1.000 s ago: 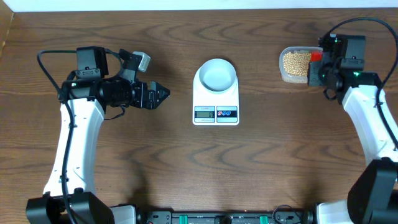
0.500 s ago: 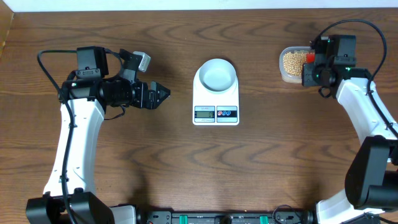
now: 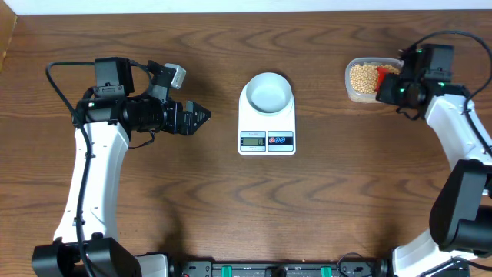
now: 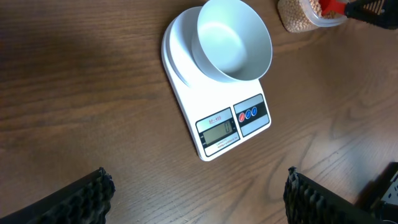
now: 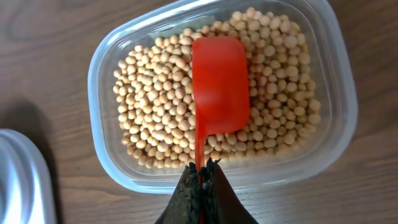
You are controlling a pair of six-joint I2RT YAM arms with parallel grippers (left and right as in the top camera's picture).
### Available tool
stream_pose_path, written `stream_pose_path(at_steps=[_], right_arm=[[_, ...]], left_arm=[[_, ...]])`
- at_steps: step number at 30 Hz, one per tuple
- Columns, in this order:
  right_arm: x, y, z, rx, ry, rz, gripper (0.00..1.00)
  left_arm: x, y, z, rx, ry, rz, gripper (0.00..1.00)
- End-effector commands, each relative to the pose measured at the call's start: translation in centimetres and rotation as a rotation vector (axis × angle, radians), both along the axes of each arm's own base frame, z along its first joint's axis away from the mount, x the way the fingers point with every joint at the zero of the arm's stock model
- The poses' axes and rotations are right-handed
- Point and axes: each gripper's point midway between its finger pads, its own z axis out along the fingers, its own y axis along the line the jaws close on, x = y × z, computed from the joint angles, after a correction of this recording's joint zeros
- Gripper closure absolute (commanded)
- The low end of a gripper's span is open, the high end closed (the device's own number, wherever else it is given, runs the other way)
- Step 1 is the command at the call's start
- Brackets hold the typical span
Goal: Scoop item into bowl and weigh 50g on scale
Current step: 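Dip the red scoop into the soybean tub with the right gripper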
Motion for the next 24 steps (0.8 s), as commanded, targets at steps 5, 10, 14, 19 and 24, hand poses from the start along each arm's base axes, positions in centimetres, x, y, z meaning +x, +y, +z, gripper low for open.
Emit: stream_pose_path(at_steps=[5, 10, 14, 19, 24], right_arm=[[-0.5, -0.1, -1.3, 0.214, 0.065, -0.100, 0.99], [-0.4, 0.2, -2.3, 0.257, 0.092, -0.138, 0.99], [-0.6, 0.9, -4.3, 0.307, 0.146, -0.148, 0.99], [-0.9, 1.2, -4.8, 0.343, 0.171, -0.143, 0.99], [-1.3, 1.0, -4.4, 0.415, 0.179, -0.141, 0.99]], left_arm=[[0.1, -0.2, 1.3, 0.001, -0.051, -0.020, 0.10], [0.1, -0.2, 1.3, 0.001, -0.051, -0.020, 0.10], [0.1, -0.2, 1.3, 0.001, -0.051, -0.020, 0.10], [0.1, -0.2, 1.3, 0.001, -0.051, -0.020, 0.10], [0.1, -0.2, 1.3, 0.001, -0.051, -0.020, 0.10]])
